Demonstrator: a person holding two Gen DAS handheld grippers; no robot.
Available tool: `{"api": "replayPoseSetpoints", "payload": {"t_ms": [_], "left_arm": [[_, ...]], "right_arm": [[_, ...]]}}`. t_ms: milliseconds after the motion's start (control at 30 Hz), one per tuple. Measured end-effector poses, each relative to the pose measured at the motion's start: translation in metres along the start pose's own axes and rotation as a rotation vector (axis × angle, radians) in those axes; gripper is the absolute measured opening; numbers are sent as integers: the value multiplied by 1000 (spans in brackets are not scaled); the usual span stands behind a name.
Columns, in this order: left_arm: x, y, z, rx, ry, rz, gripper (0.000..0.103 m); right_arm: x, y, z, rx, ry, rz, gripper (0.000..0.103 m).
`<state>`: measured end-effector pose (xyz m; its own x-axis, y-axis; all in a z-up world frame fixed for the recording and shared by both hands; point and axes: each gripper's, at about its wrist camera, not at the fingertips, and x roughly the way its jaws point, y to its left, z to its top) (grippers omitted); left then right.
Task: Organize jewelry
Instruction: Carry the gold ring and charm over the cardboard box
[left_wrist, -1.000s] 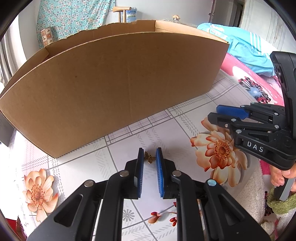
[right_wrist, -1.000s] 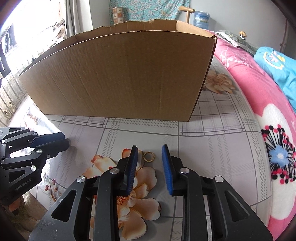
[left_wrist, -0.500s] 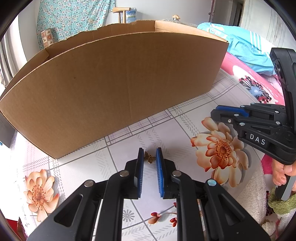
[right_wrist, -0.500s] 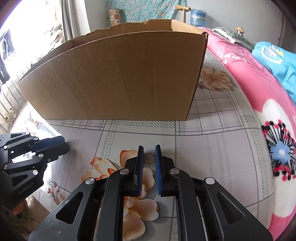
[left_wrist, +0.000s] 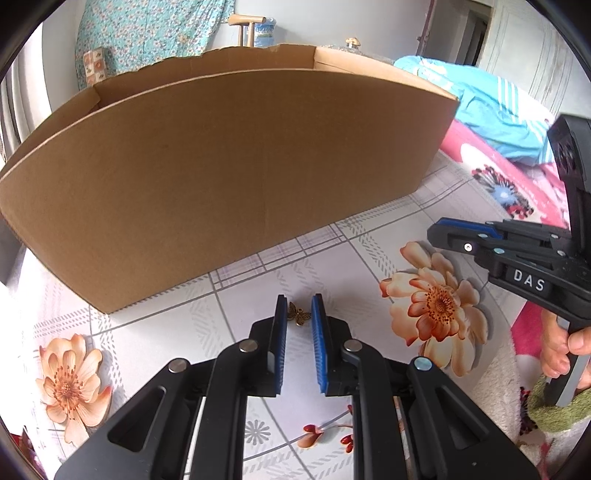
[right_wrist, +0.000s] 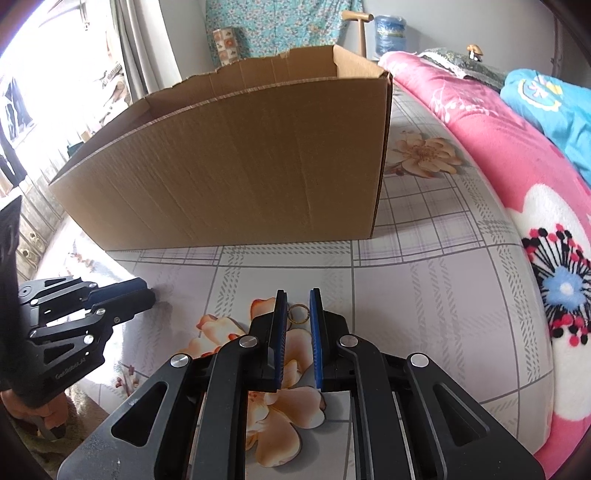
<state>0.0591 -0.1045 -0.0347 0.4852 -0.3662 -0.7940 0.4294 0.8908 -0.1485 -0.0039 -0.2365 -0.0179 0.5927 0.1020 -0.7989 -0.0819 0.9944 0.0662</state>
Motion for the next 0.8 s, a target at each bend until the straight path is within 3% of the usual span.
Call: {"api": "replayPoseSetpoints", "payload": {"t_ms": [200, 500, 667, 800], "left_arm": [[-29, 15, -4, -24, -60, -67, 13], [-108, 17, 2, 27, -207, -163, 13], [-138, 18, 30, 51, -298, -209, 13], [-129, 25, 65, 59, -313, -175, 13]], "right_arm": [[-13, -4, 3, 11, -32, 28, 10], [-58, 2, 16, 19, -152, 88, 10], [-75, 0, 44, 9, -232, 153, 10], [-69, -1, 74, -6, -261, 177, 10]]}}
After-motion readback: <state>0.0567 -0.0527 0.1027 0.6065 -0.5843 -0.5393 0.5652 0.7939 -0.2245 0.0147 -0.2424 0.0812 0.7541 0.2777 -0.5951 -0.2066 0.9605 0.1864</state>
